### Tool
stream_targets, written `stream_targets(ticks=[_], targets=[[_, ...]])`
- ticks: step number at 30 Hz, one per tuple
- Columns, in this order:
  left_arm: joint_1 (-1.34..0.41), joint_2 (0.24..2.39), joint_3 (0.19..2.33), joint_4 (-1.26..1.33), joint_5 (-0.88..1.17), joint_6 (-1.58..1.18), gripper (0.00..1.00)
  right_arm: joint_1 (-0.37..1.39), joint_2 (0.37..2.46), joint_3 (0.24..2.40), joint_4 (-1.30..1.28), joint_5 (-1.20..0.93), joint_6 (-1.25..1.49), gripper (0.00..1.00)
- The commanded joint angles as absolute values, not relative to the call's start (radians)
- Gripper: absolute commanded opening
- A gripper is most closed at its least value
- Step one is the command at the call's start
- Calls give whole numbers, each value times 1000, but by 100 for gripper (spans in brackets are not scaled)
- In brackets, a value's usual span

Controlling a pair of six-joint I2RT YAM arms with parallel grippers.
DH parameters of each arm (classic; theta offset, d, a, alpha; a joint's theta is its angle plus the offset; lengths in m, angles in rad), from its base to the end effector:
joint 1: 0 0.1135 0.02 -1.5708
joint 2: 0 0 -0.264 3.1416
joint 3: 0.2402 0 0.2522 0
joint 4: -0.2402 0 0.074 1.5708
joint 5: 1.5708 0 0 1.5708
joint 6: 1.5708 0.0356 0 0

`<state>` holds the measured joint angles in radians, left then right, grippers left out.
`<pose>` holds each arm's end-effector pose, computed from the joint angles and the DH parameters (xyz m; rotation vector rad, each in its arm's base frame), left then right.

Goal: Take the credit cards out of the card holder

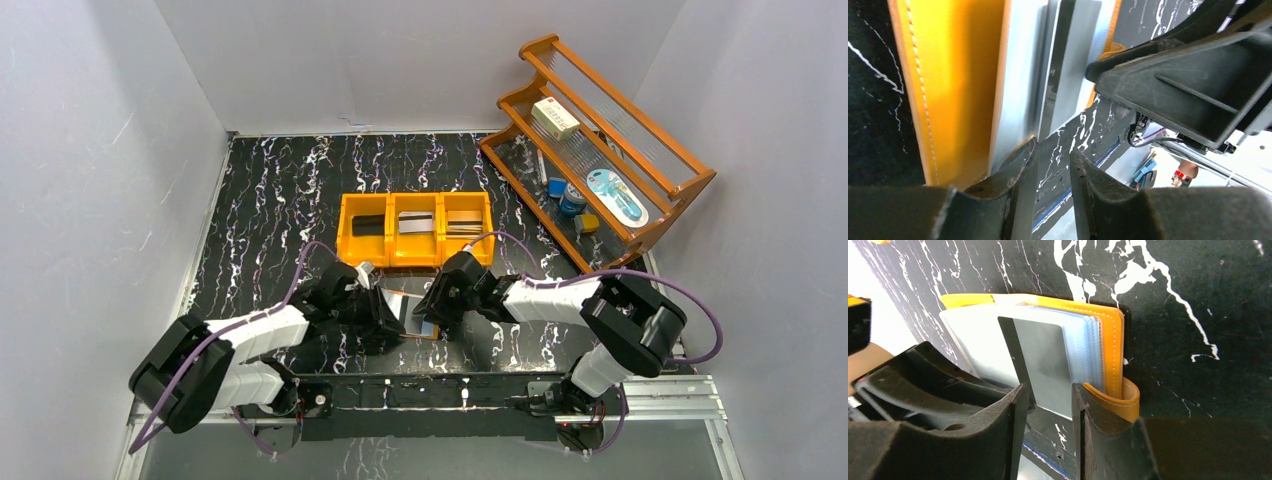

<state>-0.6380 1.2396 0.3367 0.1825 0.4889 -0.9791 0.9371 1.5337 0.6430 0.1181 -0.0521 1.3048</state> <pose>0.1605 -0.1398 0.1384 -0.1511 2.5994 -1.2931 0.1698 0.2343 0.1481 0.4559 2.6109 1.0365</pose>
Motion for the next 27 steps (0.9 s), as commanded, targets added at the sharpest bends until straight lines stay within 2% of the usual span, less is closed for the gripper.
stream_targets(ticks=[1, 6, 11, 18, 27], targets=[[-641, 1139, 387, 66, 426, -936, 32, 940, 1530, 632, -29, 4, 1256, 46], [-638, 1103, 533, -113, 306, -810, 44, 940, 1556, 652, -43, -7, 1244, 47], [-635, 1199, 649, -177, 264, -720, 45, 940, 1552, 658, -66, 18, 1241, 47], [-620, 1351, 615, -78, 339, -760, 42, 940, 1540, 646, -64, 18, 1253, 47], [-620, 1420, 511, 71, 488, -803, 32, 940, 1558, 638, -33, -4, 1258, 47]])
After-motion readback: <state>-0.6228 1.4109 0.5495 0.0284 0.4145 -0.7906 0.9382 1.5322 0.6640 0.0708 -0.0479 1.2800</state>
